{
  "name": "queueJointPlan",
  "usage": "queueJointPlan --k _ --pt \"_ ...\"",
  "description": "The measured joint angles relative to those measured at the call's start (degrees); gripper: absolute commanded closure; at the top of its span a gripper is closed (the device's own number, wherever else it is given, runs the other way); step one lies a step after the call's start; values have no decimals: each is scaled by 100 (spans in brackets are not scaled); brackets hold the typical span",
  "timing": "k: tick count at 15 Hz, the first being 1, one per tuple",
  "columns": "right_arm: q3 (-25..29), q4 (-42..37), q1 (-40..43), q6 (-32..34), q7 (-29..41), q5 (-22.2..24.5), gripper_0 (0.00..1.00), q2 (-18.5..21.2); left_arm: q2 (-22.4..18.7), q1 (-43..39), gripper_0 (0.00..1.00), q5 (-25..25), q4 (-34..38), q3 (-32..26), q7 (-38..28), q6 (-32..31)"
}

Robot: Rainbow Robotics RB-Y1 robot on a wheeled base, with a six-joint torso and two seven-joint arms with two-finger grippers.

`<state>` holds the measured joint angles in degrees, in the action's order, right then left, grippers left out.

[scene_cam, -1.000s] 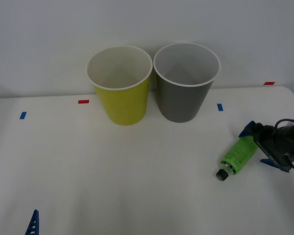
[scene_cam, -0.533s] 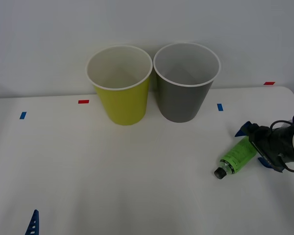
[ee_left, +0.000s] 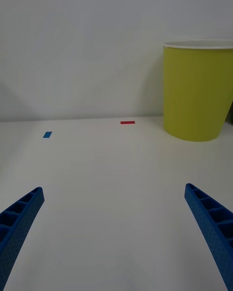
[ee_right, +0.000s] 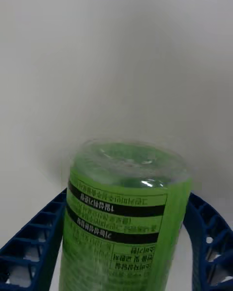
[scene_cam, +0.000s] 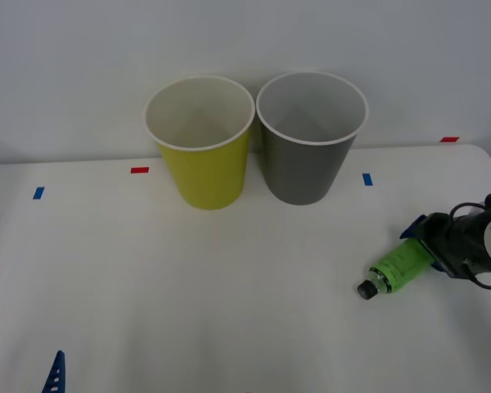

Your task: Put cans in the gray bin and PET bottles in the light green bin.

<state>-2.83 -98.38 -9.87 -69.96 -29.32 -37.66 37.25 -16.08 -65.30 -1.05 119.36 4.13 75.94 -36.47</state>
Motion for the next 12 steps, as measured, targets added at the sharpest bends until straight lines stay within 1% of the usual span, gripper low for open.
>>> queueJointPlan --k 6,9,10,12 --pt "-32 -11 -5 0 -62 253 100 0 0 0 0 0 0 0 0 0" --pt "12 -184 -5 -29 -266 361 100 -29 0 0 0 0 0 0 0 0" --pt "82 -294 -4 -145 -476 375 100 -86 0 0 0 0 0 0 0 0" --pt "437 -724 9 -759 -1064 447 100 -300 0 0 0 0 0 0 0 0"
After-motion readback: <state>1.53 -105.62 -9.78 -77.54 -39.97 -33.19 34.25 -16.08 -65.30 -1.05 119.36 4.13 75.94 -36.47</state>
